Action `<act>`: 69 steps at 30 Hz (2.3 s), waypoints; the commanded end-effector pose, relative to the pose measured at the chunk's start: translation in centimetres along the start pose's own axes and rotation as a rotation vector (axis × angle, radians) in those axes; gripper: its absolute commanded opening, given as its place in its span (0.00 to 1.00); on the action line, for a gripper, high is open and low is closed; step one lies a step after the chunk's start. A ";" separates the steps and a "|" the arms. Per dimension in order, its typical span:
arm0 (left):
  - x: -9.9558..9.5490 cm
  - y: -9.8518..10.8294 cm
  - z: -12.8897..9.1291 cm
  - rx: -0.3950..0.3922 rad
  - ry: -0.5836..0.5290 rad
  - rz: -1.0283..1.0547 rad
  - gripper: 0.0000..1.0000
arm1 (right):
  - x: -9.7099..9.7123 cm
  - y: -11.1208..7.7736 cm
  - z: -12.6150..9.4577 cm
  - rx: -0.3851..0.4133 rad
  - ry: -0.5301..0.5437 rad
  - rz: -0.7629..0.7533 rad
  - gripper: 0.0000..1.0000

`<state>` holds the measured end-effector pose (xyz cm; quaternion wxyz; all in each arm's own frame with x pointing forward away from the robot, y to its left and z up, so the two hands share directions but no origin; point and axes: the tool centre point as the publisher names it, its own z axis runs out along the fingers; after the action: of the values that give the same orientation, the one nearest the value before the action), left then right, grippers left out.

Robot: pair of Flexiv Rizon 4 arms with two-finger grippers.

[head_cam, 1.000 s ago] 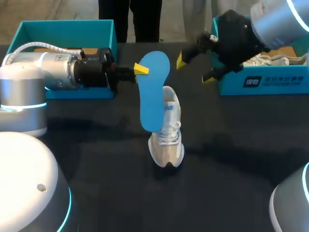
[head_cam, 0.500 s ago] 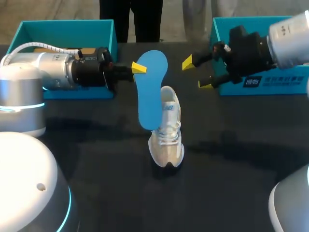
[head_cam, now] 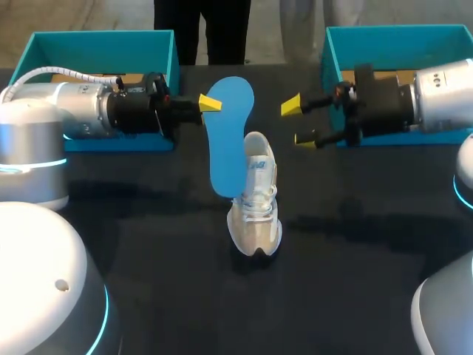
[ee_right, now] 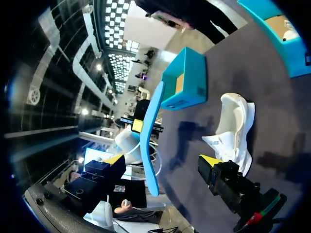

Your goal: Take the shoe out of the shoebox, open the shoe tongue, remove and reinsert the insole, then place the shoe into the shoebox

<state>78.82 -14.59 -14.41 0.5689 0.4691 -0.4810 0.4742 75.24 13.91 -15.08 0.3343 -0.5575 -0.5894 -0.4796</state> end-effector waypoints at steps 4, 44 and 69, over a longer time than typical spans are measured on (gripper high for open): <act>0.0 -0.1 0.0 -0.004 0.001 -0.004 0.00 | -0.6 0.0 0.4 -0.002 0.029 0.013 1.00; 2.0 -2.3 -0.6 0.020 0.108 0.789 0.00 | -0.6 0.1 0.5 0.025 0.069 0.035 1.00; 2.3 -2.4 -0.6 -0.099 0.080 1.174 0.00 | -0.6 0.1 0.5 0.025 0.069 0.035 1.00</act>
<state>80.86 -14.25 -12.22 0.2851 0.1437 -0.6413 0.6977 75.41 13.91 -15.71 0.3703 -0.5462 -0.5737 -0.4852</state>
